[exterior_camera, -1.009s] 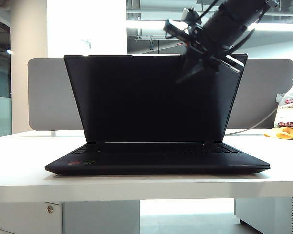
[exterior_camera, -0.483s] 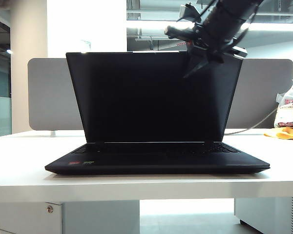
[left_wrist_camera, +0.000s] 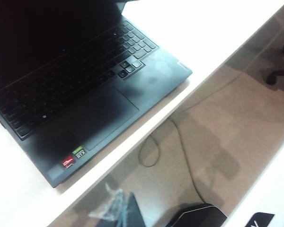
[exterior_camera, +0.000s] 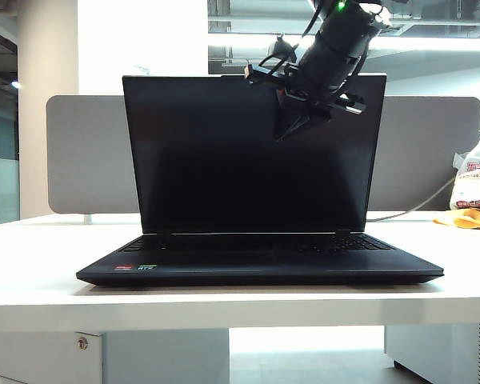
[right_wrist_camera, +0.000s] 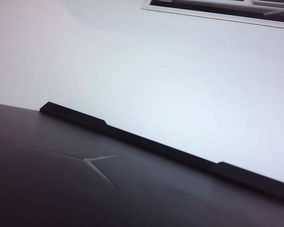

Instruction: Open the lid of the laptop and use the keypad to enter the password "123".

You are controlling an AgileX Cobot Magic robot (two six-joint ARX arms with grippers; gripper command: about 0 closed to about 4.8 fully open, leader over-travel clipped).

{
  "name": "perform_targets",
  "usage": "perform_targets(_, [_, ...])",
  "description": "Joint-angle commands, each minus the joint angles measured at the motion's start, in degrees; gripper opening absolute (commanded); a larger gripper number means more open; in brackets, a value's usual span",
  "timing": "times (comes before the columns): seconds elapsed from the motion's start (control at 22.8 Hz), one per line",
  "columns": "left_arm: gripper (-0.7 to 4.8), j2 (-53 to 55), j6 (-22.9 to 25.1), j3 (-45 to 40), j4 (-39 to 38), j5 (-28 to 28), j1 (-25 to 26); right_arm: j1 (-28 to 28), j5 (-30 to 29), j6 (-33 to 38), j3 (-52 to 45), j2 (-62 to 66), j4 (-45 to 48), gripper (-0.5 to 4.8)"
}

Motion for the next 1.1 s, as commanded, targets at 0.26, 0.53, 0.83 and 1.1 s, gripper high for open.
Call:
perform_targets(0.26, [-0.04, -0.09, 0.09, 0.33, 2.14, -0.92, 0.02, -4.04, 1.31, -0.44, 9.55, 3.65, 2.43, -0.09])
perform_targets(0.53, [-0.04, -0.09, 0.07, 0.33, 2.67, -0.92, 0.02, -4.57, 1.07, -1.01, 12.35, 5.66, 2.51, -0.09])
perform_targets(0.83, [-0.04, -0.09, 0.09, 0.33, 2.69, -0.94, 0.04, -4.57, -0.04, -1.01, 14.32, 7.3, 0.55, -0.09])
perform_targets(1.1, [-0.04, -0.09, 1.36, 0.33, 3.43, -3.5, 0.04, -4.37, -6.43, -2.86, 14.29, 4.96, -14.29, -0.09])
